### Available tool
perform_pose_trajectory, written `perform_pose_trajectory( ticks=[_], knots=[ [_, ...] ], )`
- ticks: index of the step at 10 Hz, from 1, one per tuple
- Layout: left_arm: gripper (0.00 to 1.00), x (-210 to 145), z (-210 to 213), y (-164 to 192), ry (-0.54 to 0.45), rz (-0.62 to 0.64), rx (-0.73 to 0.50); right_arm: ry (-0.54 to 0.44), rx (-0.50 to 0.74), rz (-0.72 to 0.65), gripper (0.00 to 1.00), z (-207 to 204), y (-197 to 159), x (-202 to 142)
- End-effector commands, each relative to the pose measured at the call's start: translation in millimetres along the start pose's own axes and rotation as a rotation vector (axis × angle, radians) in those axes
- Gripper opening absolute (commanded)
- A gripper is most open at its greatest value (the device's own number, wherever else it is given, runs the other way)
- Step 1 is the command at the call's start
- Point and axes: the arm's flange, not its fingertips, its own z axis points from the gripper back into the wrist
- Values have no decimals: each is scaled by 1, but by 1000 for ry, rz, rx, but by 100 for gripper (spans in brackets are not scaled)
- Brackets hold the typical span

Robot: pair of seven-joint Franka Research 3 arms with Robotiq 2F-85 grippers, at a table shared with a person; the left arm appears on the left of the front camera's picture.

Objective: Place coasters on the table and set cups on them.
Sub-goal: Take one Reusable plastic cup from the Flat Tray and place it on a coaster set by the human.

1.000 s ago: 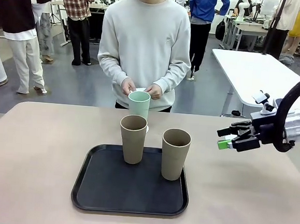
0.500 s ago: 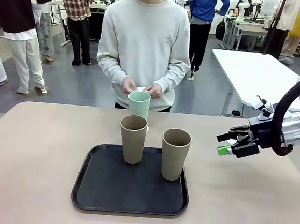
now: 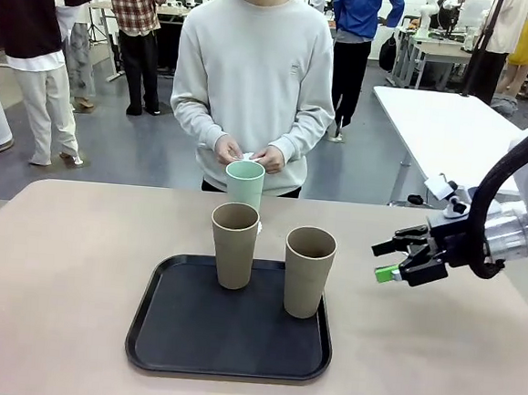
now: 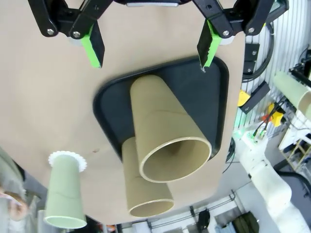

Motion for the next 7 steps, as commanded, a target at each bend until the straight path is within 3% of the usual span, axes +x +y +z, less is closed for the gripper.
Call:
perform_pose_trajectory(
  ticks=[1,5,7],
  knots=[
    [100,0,2,-2,3,-2,-2,-18,34,66,100,-25,-6,-10],
    [100,0,2,-2,3,-2,-2,-88,43,235,100,-42,-13,-10],
    [100,0,2,-2,3,-2,-2,-103,37,229,100,-46,-15,-9]
  ],
)
